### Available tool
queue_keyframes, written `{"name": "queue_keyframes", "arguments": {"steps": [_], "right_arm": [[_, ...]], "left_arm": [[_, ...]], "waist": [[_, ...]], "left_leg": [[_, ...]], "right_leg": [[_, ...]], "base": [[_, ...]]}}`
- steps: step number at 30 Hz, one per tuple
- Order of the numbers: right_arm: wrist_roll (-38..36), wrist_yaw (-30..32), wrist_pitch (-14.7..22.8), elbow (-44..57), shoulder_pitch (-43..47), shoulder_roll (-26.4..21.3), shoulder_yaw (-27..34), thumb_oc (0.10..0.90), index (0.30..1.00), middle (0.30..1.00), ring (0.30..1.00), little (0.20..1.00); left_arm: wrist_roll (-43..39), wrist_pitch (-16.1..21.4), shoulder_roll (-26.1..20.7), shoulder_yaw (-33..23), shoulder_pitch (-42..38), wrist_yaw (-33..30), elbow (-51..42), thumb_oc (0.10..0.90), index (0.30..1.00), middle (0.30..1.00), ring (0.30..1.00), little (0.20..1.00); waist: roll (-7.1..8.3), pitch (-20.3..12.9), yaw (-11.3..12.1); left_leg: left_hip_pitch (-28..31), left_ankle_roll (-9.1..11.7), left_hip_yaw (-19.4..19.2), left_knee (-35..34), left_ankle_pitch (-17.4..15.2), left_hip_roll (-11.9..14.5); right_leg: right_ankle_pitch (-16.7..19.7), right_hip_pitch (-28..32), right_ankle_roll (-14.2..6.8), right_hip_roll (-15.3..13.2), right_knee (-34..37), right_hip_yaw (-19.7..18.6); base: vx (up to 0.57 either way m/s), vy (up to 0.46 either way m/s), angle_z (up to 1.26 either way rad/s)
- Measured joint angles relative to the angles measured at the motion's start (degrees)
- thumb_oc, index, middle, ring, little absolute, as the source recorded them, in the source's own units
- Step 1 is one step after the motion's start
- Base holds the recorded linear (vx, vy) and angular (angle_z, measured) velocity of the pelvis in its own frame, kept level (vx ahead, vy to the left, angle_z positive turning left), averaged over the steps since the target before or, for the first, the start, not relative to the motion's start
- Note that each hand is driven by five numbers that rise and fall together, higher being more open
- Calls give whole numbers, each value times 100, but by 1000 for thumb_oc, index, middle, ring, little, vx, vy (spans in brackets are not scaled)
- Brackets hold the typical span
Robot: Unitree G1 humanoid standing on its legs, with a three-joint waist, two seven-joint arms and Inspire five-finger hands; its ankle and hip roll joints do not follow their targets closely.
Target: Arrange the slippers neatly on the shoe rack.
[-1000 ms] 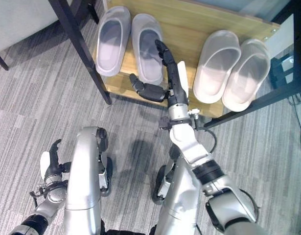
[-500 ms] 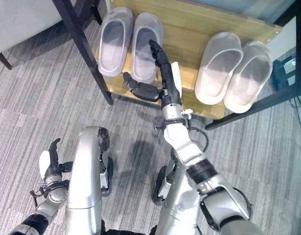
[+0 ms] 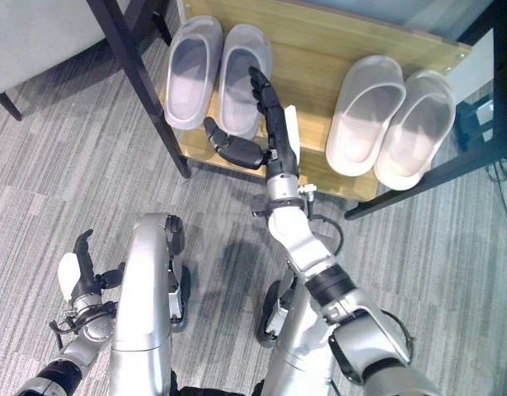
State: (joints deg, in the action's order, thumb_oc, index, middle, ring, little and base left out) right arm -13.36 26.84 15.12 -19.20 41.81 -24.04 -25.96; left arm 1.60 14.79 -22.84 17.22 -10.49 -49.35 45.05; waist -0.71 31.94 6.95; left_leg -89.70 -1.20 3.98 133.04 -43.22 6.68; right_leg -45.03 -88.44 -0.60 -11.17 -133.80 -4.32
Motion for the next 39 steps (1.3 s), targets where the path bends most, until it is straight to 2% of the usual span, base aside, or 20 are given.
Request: {"name": "queue_keyframes", "arguments": {"steps": [22,27,39], "right_arm": [[-34,203,0,-7,85,134,-176,800,900,900,900,900],[260,281,-4,-4,84,195,-159,800,900,900,900,900],[1821,634,-187,567,-77,17,-159,800,900,900,900,900]], "left_arm": [[-158,21,115,10,1,-48,5,800,900,900,900,900],[-158,26,116,3,13,-48,3,800,900,900,900,900],[-146,126,118,-24,166,-50,-39,800,900,900,900,900]], "waist": [[-54,17,9],[-57,18,51],[-61,20,161]], "left_leg": [[3,13,23,31,-5,-1],[3,35,17,32,-16,-7],[-4,93,6,106,-56,-61]], "right_leg": [[-2,-3,0,22,-31,2],[-25,-10,7,15,-39,-5],[-118,2,-30,-28,-144,-44]], "base": [[0,0,0],[0,0,0],[-1,0,1]]}}
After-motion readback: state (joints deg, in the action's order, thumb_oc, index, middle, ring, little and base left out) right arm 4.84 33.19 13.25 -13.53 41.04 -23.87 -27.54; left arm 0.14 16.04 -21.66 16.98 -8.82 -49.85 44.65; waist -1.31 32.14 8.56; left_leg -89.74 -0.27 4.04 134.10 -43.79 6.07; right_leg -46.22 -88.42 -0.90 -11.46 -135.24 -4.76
